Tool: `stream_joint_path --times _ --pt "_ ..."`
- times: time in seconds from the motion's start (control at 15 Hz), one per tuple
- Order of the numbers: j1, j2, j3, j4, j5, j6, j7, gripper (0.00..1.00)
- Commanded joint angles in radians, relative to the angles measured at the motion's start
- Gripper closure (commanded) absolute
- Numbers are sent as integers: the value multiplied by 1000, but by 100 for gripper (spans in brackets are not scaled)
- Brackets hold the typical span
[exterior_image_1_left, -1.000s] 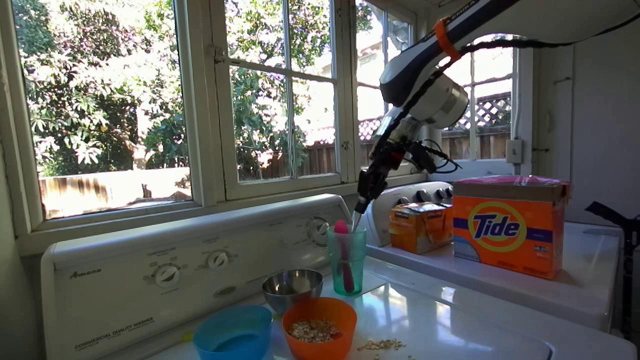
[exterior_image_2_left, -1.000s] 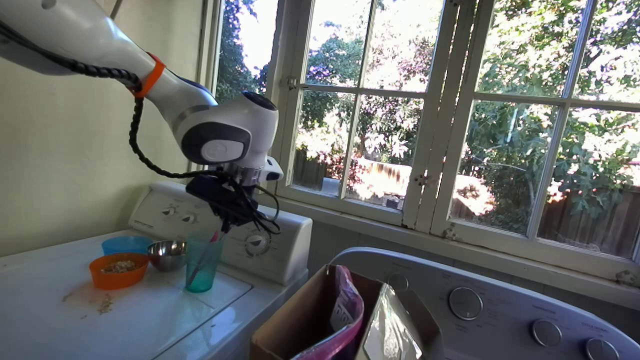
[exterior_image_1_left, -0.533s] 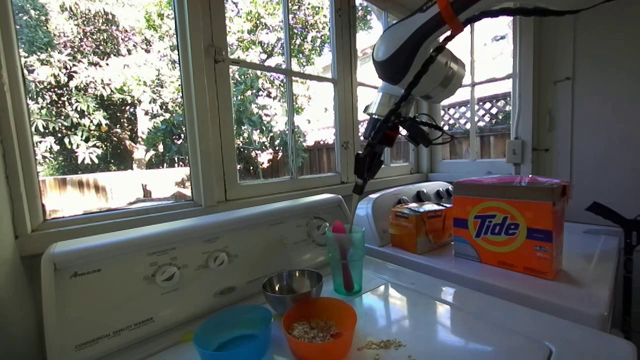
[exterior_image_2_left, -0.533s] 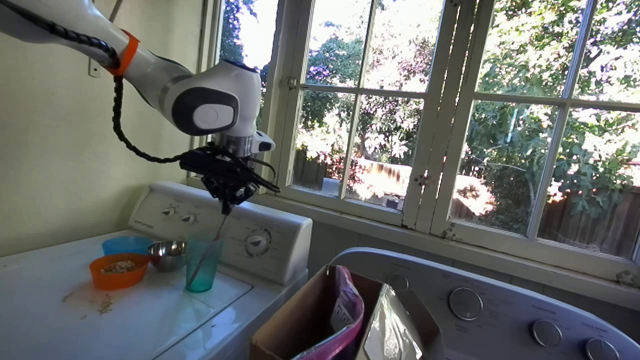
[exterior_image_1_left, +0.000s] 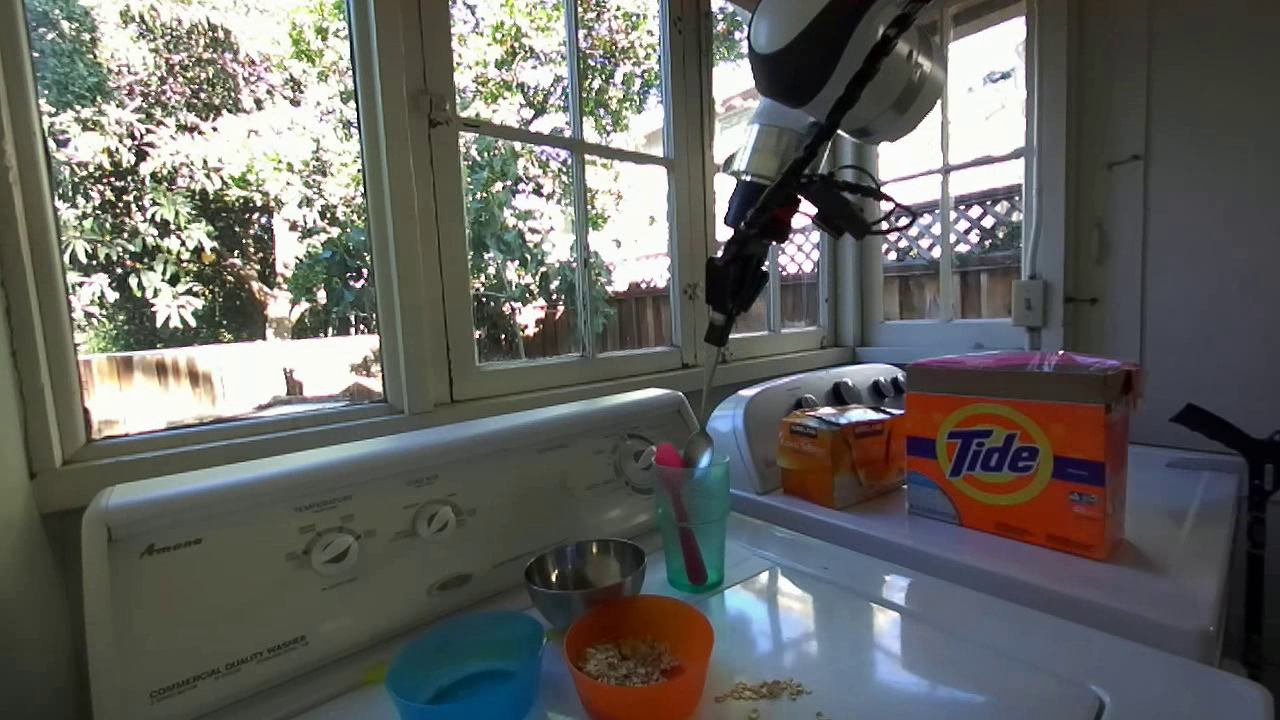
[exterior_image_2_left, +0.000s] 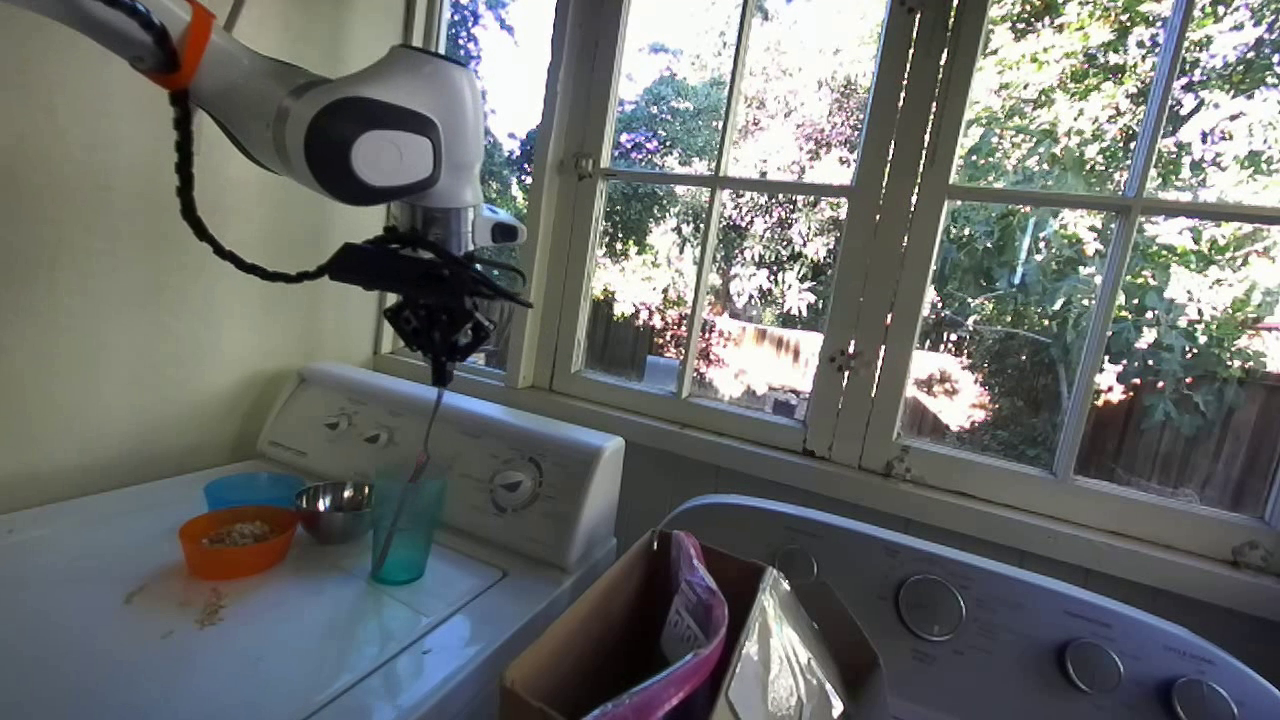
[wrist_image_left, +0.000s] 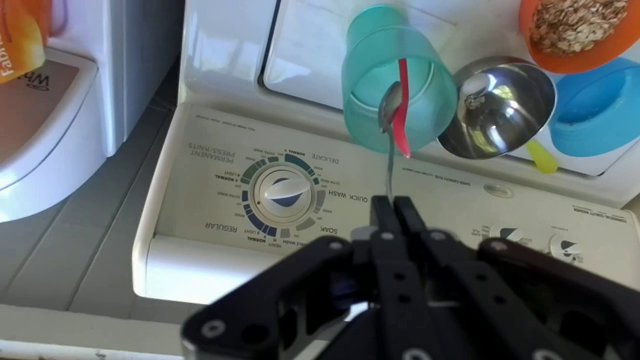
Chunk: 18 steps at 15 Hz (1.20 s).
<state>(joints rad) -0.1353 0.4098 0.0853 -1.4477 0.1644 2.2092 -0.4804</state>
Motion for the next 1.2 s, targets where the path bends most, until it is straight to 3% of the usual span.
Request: stream_joint_path --times 0.0,0.33,0.53,0.87,1.13 --pt "79 -150 -36 -150 -96 50 167 99" --pt "191 -333 -52 -327 -296 156 514 99" --pt "215 -430 -40 -436 -407 199 671 99" --pt "189 -561 -34 -682 -346 408 713 99" --pt "158 -582 -38 -879 -346 693 903 99"
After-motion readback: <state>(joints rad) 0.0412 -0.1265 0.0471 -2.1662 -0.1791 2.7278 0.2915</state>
